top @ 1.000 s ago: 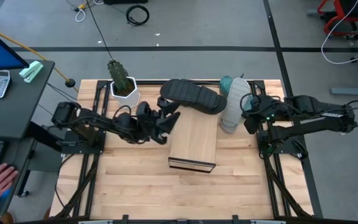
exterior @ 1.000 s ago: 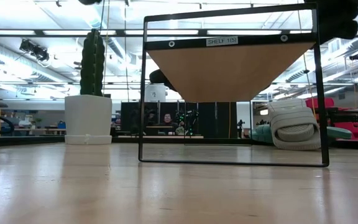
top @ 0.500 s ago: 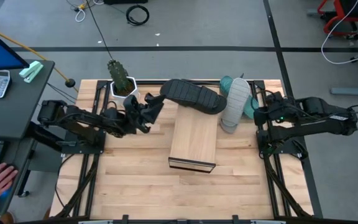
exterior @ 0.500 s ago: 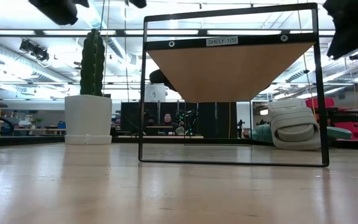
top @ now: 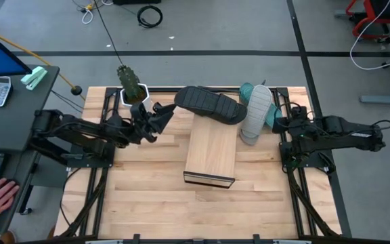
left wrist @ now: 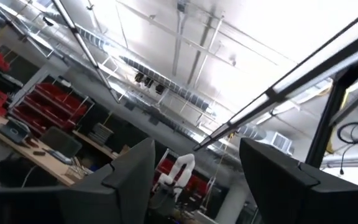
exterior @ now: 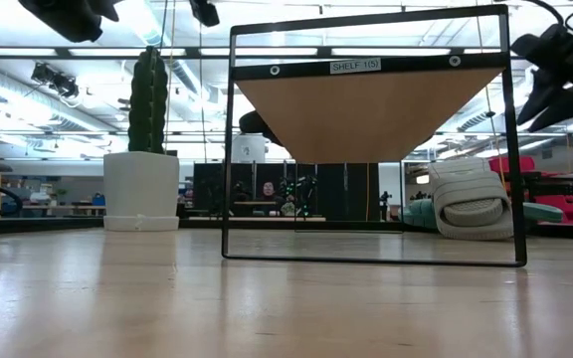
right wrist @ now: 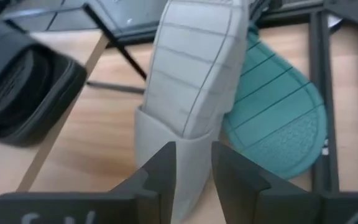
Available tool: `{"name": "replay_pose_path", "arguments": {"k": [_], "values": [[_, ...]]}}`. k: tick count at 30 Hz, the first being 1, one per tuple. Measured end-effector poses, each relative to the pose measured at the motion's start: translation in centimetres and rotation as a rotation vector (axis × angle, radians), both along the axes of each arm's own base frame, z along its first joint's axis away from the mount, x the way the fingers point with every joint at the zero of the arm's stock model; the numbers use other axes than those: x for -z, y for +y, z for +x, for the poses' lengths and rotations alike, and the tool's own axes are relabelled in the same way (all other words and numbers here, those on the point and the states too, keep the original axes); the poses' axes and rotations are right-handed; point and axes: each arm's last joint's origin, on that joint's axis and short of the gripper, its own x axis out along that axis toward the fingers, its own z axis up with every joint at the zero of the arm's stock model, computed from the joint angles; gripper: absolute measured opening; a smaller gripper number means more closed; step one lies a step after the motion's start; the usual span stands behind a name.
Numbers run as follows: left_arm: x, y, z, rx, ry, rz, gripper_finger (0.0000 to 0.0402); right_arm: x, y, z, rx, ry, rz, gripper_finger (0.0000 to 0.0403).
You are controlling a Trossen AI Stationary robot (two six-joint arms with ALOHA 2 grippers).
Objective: Pick and place slides into the shelf
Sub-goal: Put the gray slides on the shelf
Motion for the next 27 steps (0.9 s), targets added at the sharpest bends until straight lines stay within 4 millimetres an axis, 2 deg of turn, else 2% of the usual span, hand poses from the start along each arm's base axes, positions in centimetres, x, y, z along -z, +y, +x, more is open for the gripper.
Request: {"name": "replay_pose_path", "arguments": {"k": [6,10,13,17,21,27], "values": [[-0.3,0.2,-0.6,0.022,-0.024,-0.002,0.0240,0.3,0.0,0.0,0.059,-0.073,0.045,0.0084],[-0.2,0.1,-0.4,0.060,-0.021,-0.014,0.0238,0.2,0.2,1.2,0.011,-0.180,0.109,0.0075],[-0.3,0.1,-0.5,0.085,-0.029,-0.013,0.0234,0.1,0.3,1.9,-0.028,-0.211,0.129,0.0084],[-0.3,0.0,-0.5,0.109,-0.029,0.005,0.0237,0.1,0.3,3.0,-0.036,-0.206,0.136,0.0127],[-0.5,-0.1,-0.6,0.139,-0.037,0.018,0.0239,0.0,0.2,4.7,-0.039,-0.213,0.131,0.0197],[-0.7,-0.2,-0.8,0.164,-0.052,0.032,0.0233,1.2,-0.3,6.7,0.054,-0.114,0.145,0.0308]]}}
